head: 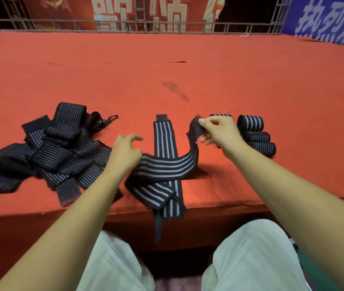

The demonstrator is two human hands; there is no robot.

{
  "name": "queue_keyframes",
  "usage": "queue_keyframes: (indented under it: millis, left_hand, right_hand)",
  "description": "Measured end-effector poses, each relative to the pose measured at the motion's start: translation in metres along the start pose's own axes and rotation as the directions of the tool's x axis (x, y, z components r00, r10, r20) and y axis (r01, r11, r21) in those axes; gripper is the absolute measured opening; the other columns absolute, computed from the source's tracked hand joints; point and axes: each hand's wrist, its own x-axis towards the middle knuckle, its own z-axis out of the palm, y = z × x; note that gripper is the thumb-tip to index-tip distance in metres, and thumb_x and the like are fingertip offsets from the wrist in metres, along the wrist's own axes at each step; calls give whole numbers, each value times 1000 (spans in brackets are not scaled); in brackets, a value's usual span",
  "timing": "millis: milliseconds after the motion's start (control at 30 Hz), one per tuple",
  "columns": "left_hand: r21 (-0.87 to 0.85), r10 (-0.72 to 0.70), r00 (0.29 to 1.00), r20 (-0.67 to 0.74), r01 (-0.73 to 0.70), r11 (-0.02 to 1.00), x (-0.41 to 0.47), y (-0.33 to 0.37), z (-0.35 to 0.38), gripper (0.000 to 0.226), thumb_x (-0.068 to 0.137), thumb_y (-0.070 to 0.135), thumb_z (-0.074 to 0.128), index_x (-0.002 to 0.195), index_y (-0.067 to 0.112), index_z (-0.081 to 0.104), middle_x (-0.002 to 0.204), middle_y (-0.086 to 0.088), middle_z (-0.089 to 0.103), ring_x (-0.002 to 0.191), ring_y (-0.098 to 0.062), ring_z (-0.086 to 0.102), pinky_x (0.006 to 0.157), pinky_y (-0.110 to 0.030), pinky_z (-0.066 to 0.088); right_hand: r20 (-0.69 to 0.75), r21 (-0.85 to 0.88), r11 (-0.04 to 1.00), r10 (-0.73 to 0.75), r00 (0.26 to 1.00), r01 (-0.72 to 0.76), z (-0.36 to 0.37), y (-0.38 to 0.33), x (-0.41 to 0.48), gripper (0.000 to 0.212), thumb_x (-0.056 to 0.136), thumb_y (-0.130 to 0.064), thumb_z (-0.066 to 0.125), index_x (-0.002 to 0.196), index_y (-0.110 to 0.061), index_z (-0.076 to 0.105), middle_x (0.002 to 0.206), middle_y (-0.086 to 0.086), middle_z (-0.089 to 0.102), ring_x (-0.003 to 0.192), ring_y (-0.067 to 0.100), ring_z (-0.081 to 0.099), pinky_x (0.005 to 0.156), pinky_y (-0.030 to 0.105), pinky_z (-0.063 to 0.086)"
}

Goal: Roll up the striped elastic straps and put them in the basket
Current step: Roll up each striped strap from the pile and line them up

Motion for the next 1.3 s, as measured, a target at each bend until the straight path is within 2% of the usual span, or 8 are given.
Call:
queue_keyframes:
  millis: [67, 167, 300, 467, 767, 933, 1033, 1300]
  left_hand:
    - [-114, 237, 971, 0, -236, 965, -6, 18, 4, 38, 93, 33, 65, 130, 27, 61, 140, 5, 50, 130, -12, 48, 111, -35, 39]
    - [-207, 345, 930, 128, -316, 926, -14, 46, 18, 69, 86, 50, 72, 146, 26, 47, 147, 9, 49, 135, -5, 44, 113, -30, 35]
    - [-200, 384, 918, -101, -397, 896, -10, 58, 25, 21, 93, 16, 62, 112, 24, 63, 90, -3, 71, 83, -19, 65, 73, -39, 49]
    - [-487, 320, 947, -1, -280, 827, -7, 56, 15, 13, 92, 19, 67, 102, 23, 60, 93, 5, 66, 88, -12, 62, 84, -39, 48]
    - [-727, 231, 932, 281, 50, 684, -20, 57, 6, 23, 95, 19, 65, 117, 11, 67, 102, -7, 76, 89, -20, 72, 78, -34, 59]
    - [-476, 138, 780, 610, 222, 851, -26, 45, -6, 34, 81, 28, 77, 111, 13, 72, 106, -7, 77, 98, -23, 73, 91, -35, 56]
    - [-529, 192, 717, 670, 281, 800, -25, 33, -17, 23, 83, 13, 76, 105, 9, 72, 105, -12, 75, 94, -25, 74, 80, -30, 59]
    - [-583, 319, 573, 755, 365, 726, -31, 25, -22, 60, 81, -2, 69, 136, 16, 54, 122, -8, 69, 109, -22, 68, 82, -30, 58]
  right_hand:
    - [70, 164, 985, 34, 997, -45, 7, -18, -4, 23, 100, -14, 58, 78, -6, 60, 68, 12, 63, 49, 17, 66, 48, 26, 53]
    - [183, 388, 913, 60, 981, -128, 12, -48, -12, 14, 97, -8, 59, 83, -4, 60, 69, 13, 67, 56, 22, 70, 57, 29, 60]
    - [305, 380, 907, 60, 950, -180, 6, -64, -15, 10, 91, -7, 68, 86, -11, 61, 77, 8, 71, 69, 23, 73, 64, 30, 60]
    - [339, 124, 973, 141, 930, -193, -12, -53, -8, 53, 74, -19, 87, 121, -20, 62, 95, 2, 73, 64, 16, 65, 61, 30, 51]
    - [473, 74, 986, 97, 876, -149, 2, -39, -10, 10, 91, -21, 73, 92, -14, 65, 73, -2, 63, 50, 10, 49, 50, 23, 38]
    - [304, 320, 914, 150, 941, -249, 2, -38, 7, 18, 101, -13, 57, 117, -6, 54, 118, 15, 62, 67, 25, 75, 53, 29, 59]
    - [165, 517, 808, 228, 960, -281, -6, -22, 29, 8, 104, -9, 49, 97, -12, 48, 130, 14, 55, 70, 30, 75, 59, 34, 62]
    - [-198, 642, 766, 178, 964, -10, -13, 8, 60, 17, 106, -10, 43, 90, -15, 47, 116, 13, 59, 90, 22, 68, 84, 30, 58]
